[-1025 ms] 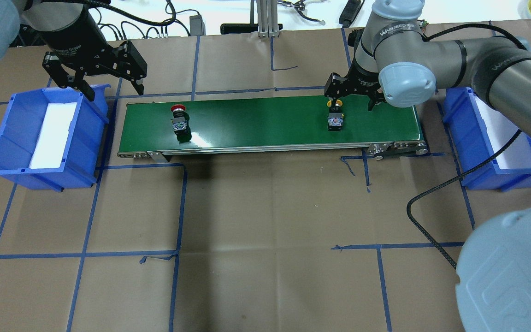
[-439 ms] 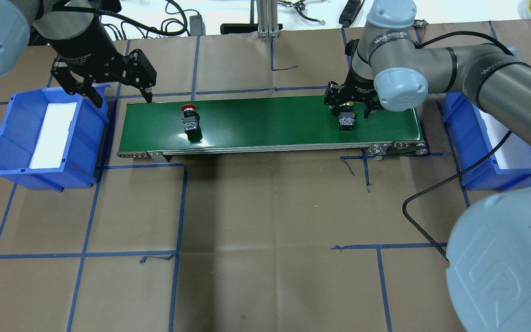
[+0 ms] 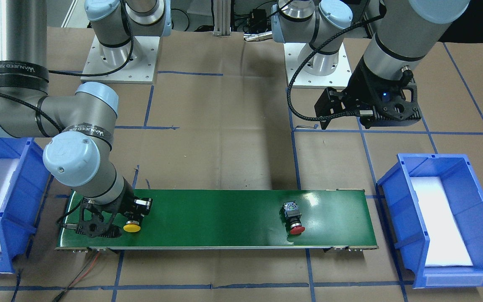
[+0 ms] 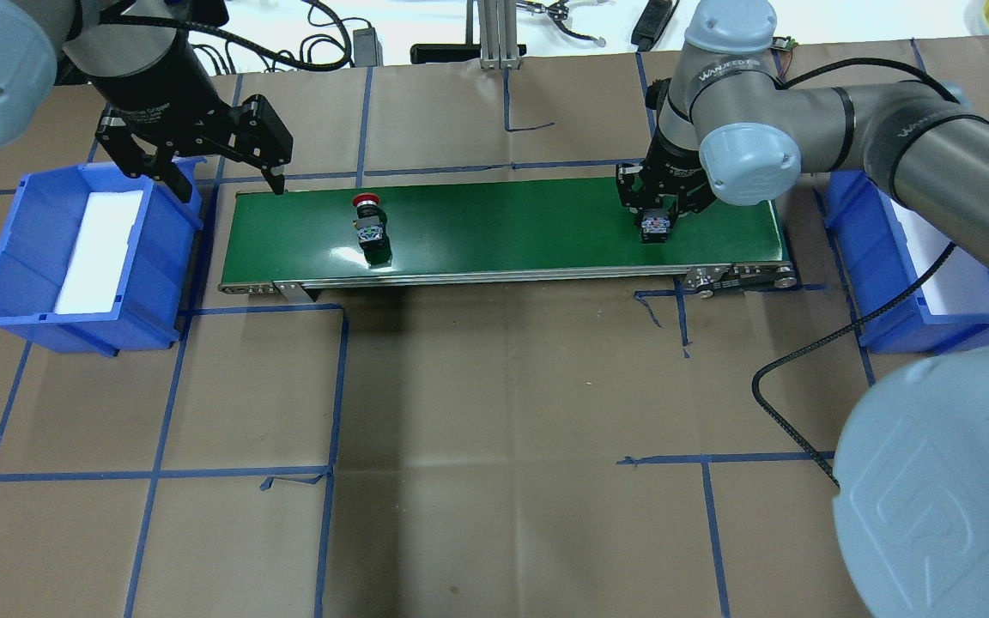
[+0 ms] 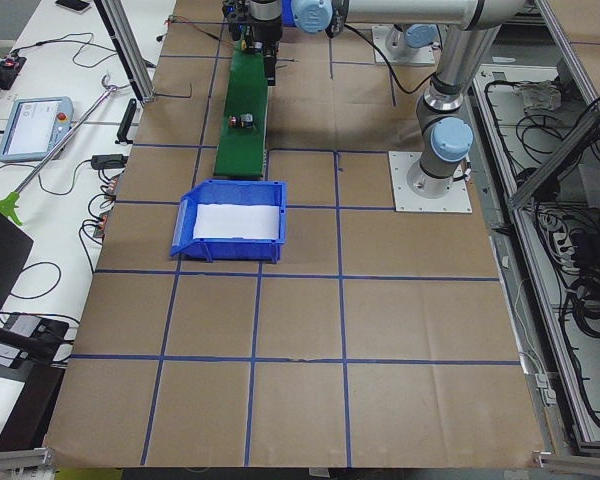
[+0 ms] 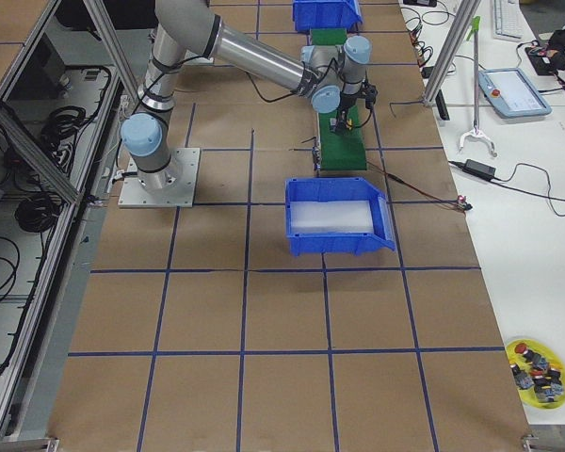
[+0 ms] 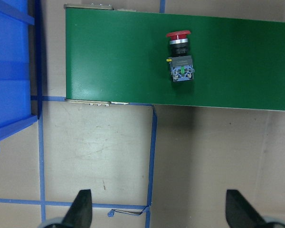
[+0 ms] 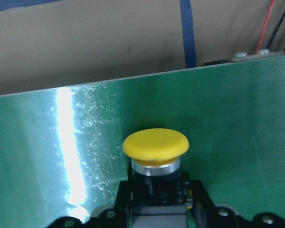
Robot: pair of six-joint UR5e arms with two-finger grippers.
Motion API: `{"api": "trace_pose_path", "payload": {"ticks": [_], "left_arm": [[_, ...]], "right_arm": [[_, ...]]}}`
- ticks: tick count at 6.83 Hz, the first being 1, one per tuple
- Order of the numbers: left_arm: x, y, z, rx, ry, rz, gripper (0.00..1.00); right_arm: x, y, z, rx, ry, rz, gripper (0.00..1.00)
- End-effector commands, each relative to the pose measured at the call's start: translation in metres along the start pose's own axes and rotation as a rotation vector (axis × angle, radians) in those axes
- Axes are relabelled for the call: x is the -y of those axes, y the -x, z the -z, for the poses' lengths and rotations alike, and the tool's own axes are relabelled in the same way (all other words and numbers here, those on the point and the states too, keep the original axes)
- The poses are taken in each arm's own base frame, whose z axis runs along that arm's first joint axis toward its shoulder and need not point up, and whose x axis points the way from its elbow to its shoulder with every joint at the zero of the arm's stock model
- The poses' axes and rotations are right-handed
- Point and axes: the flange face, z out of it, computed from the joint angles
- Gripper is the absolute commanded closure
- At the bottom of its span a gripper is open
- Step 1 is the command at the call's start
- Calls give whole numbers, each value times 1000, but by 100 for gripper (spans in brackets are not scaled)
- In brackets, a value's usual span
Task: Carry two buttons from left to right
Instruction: 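Grasp the yellow button on the belt with the right gripper and lift, then carry the yellow button into the empty blue bin and release it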
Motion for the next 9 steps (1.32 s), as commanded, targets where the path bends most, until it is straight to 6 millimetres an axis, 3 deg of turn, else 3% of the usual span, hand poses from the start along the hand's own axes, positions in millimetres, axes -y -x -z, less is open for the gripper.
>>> {"api": "trace_pose_path", "payload": {"ticks": [1,3,4,5,6,7,8,9], "left_arm": [[-10,1,-5,-2,7,2,0],[-15,2,-7,-2,-8,5,0],[-15,2,-6,-2,-10,6,0],[-14,3,-6,-2,-10,9,0],[-14,3,-6,-1,-10,8,0],[-14,3,-6,-1,-10,8,0],[-14,4,-6,-1,-10,11,0],[-14,3,-6,-2,-10,11,0]], "right_arm": [[4,-46,55,-5,-1,-12,97],[7,-157,144,3,10,-71,94],[7,-232,173,11,23,-9,95],[5,-290,181,4,7,33,95],[2,-324,176,-30,17,104,95],[-5,-358,151,-30,61,80,96],[-18,-379,122,-32,45,44,96],[-25,-378,91,-54,6,84,96]]}}
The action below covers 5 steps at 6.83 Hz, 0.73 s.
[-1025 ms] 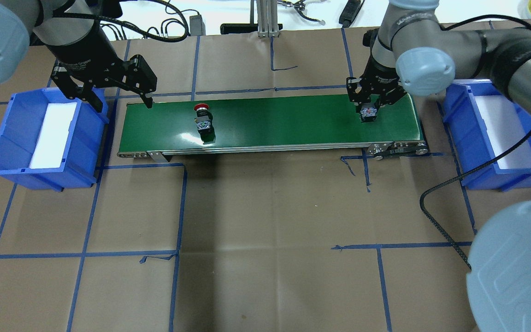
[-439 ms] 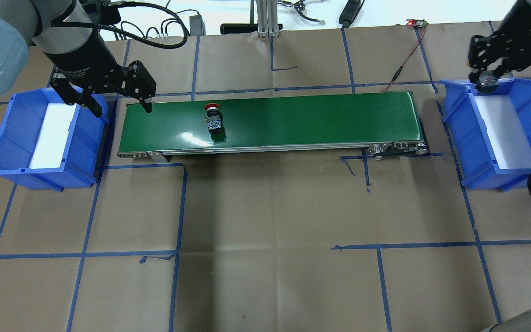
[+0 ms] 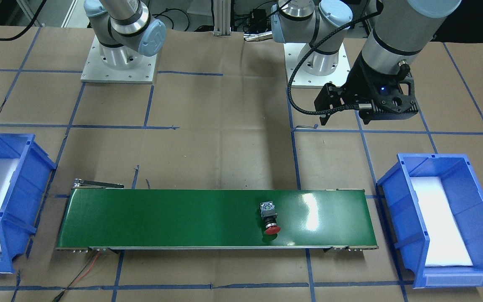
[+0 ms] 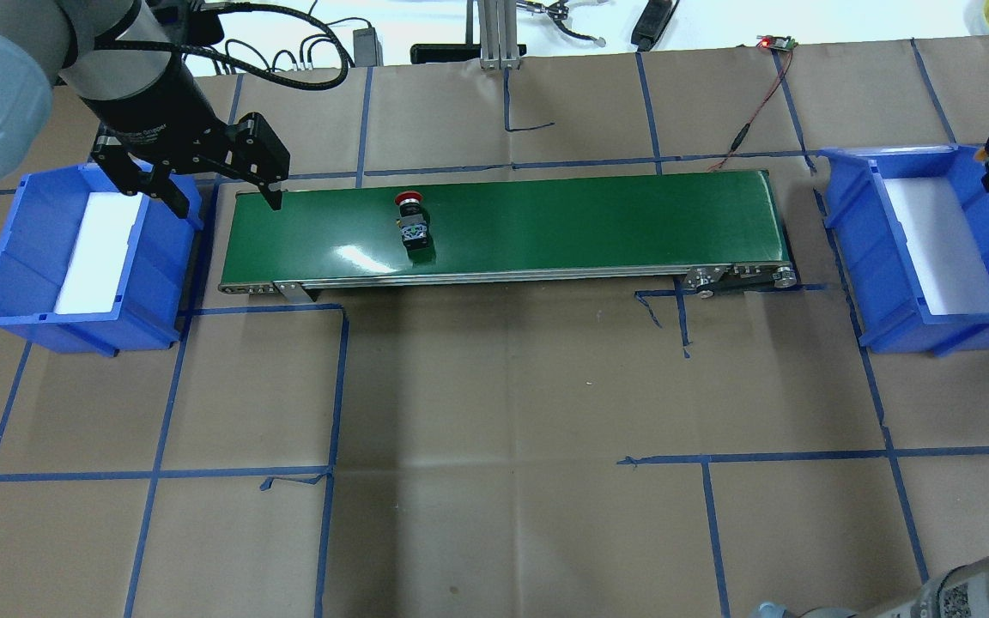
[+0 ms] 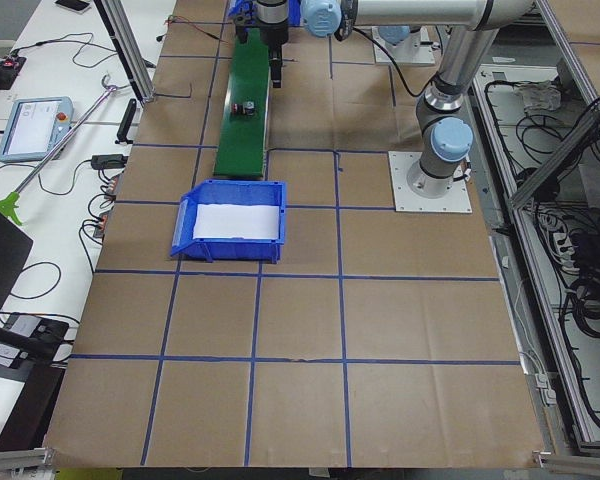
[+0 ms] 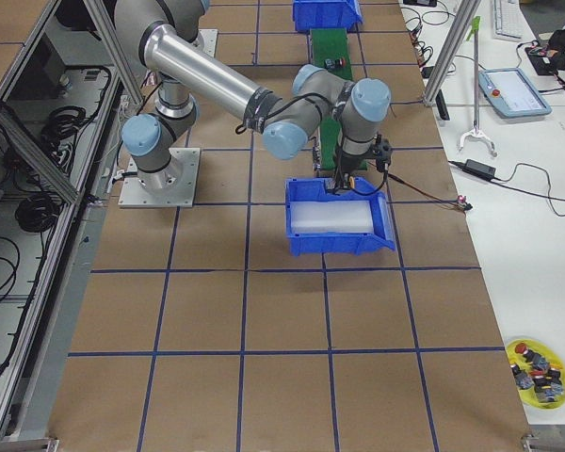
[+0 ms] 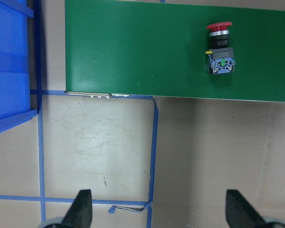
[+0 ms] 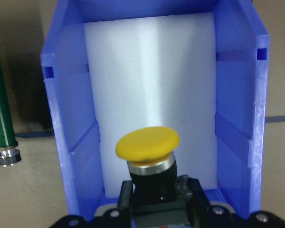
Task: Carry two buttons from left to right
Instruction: 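Carry the yellow button into the empty blue bin and release it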
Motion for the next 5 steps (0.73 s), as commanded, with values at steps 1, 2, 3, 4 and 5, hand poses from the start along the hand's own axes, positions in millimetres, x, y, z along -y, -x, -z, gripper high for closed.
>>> {"api": "trace_pose_path", "payload": {"ticks": [1,2,3,4,5], "left_arm": [[0,0,0,-1,0,1,0],[0,0,0,-1,0,-1,0],[1,0,1,-1,-5,2,0],[0,0,0,-1,-3,1,0],[0,0,0,-1,-3,1,0]], "right_arm": [[-15,-5,-60,-33,-54,37,96],[-21,0,-83,-9,-21,39,96],[-24,2,-93,-11,-7,56,96],[-28,4,-106,2,14,57,96],[-25,3,-119,-4,7,54,95]]}}
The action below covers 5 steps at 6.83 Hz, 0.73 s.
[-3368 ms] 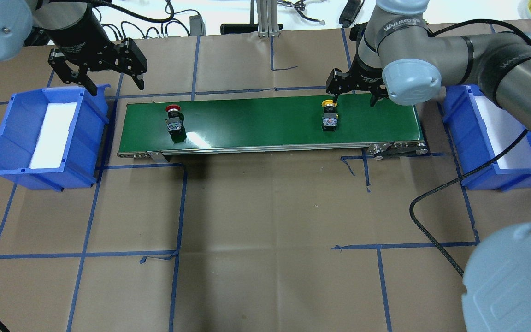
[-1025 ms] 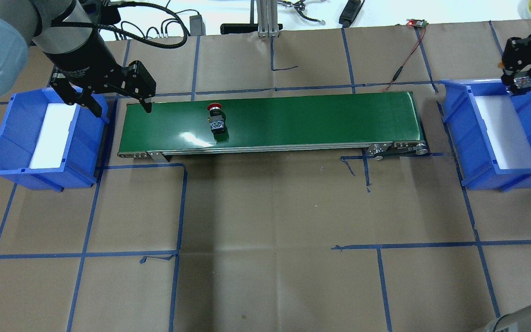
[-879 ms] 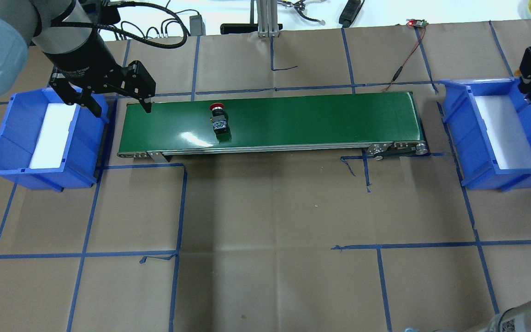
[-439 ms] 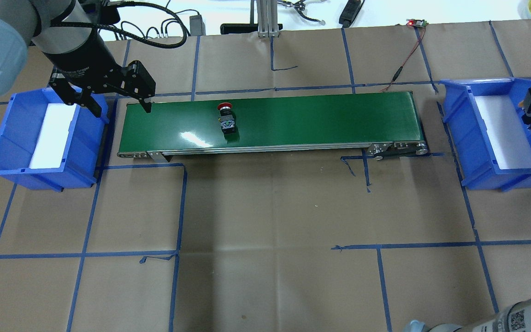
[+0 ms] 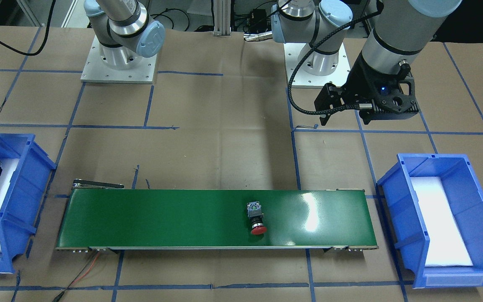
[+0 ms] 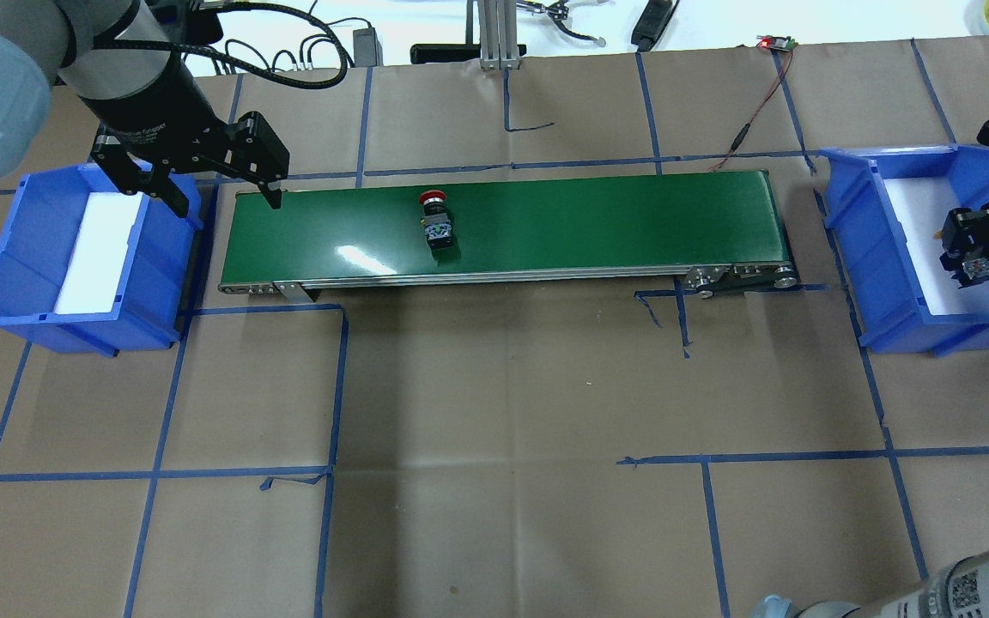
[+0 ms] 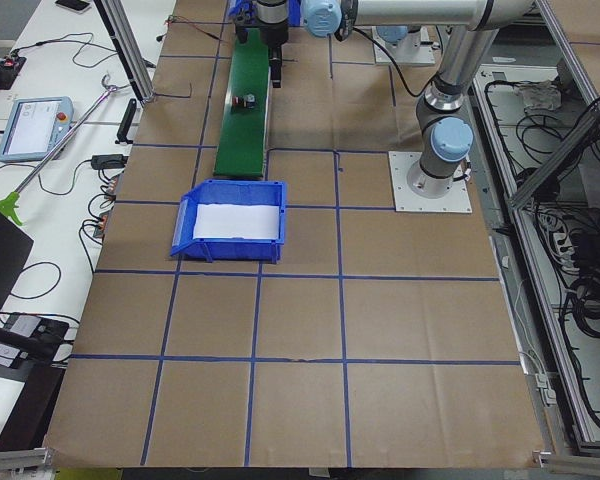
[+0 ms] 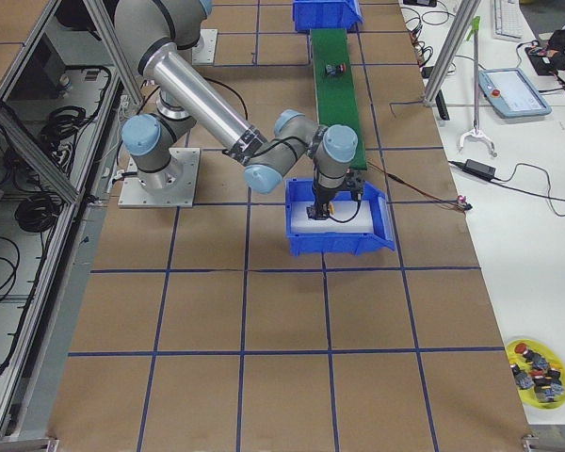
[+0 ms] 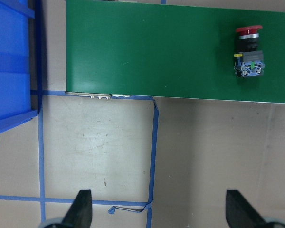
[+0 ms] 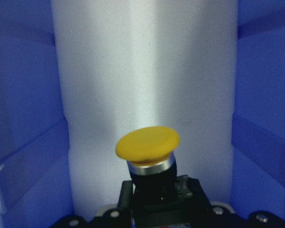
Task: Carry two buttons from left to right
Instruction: 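Carry the yellow button into the empty blue bin and release it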
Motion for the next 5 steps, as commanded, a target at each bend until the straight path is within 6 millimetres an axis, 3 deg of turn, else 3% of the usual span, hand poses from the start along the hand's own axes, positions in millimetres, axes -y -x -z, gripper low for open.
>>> {"api": "trace_pose_path", "payload": {"ticks": [1,2,3,4,5], "left_arm": [[0,-1,0,0,0,0,0],[0,0,0,0,0,1,0],[0,-1,0,0,0,3,0],[0,-1,0,-1,0,3,0],[0,-1,0,-2,0,3,0]], "right_arm": [[2,-2,-23,-6,0,0,95],[2,-1,-31,2,14,0,93],[0,0,-39,11,25,-2,77],[-1,1,-42,17,27,-1,12],[-2,2,-45,20,36,1,0]]}}
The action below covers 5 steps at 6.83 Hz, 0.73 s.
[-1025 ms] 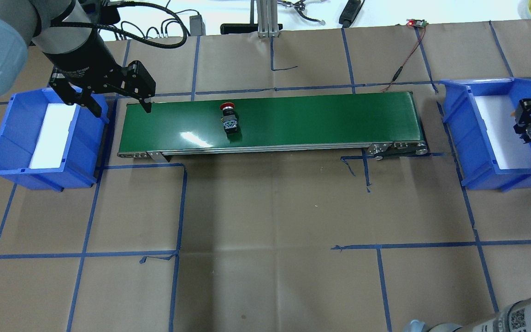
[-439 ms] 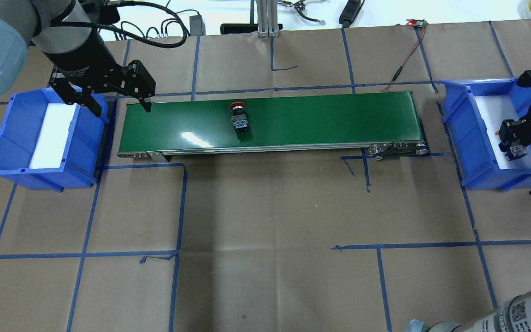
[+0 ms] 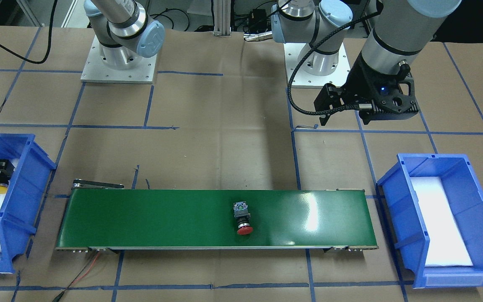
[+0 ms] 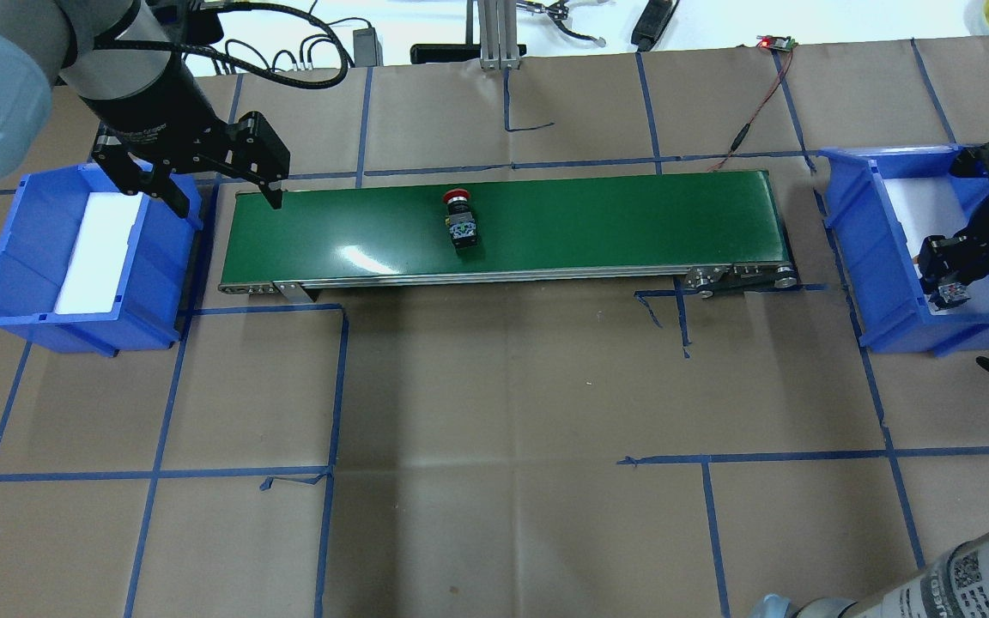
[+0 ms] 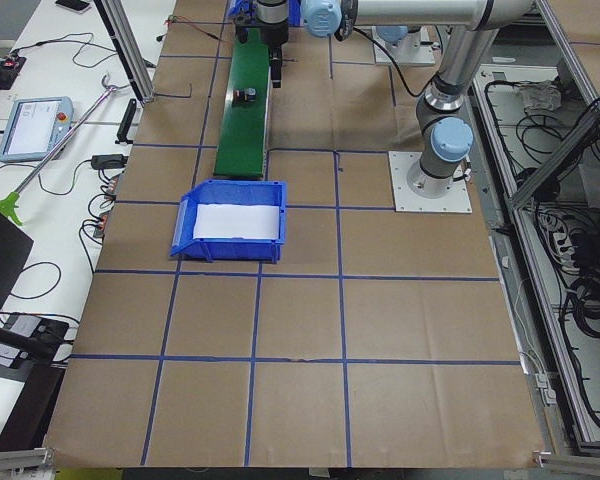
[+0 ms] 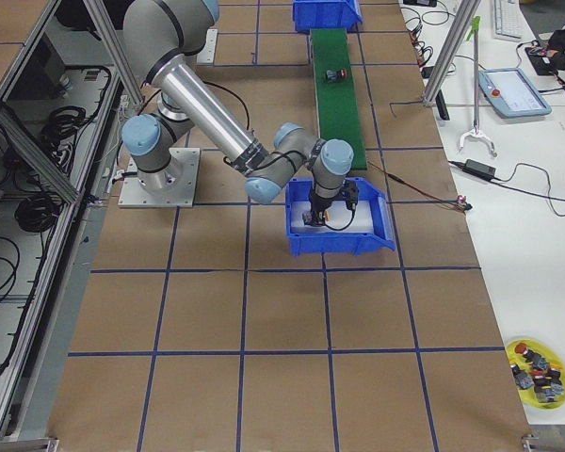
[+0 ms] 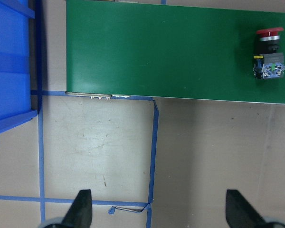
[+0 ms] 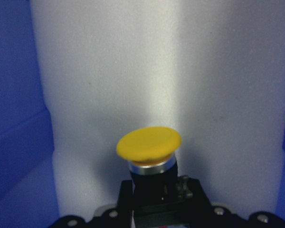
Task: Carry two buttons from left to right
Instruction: 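Carry the yellow button into the empty blue bin and release it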
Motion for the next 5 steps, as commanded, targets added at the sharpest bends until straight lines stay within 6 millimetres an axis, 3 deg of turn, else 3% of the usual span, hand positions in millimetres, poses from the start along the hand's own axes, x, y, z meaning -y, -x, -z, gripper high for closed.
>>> {"api": "trace_pose_path", "payload": {"ticks": [1,2,3,5], "left_arm": [[0,1,0,-1,0,2,0],[0,0,0,-1,0,0,0],[0,0,0,-1,0,0,0],[0,0,0,-1,0,0,0]], "right_arm": [[-2,1,-2,1,6,0,0],[0,-1,8,-7,-3,-10,0],[-2,1,33,-30,-42,-14,0],[0,6,122,-99,-166,-28,0]]}}
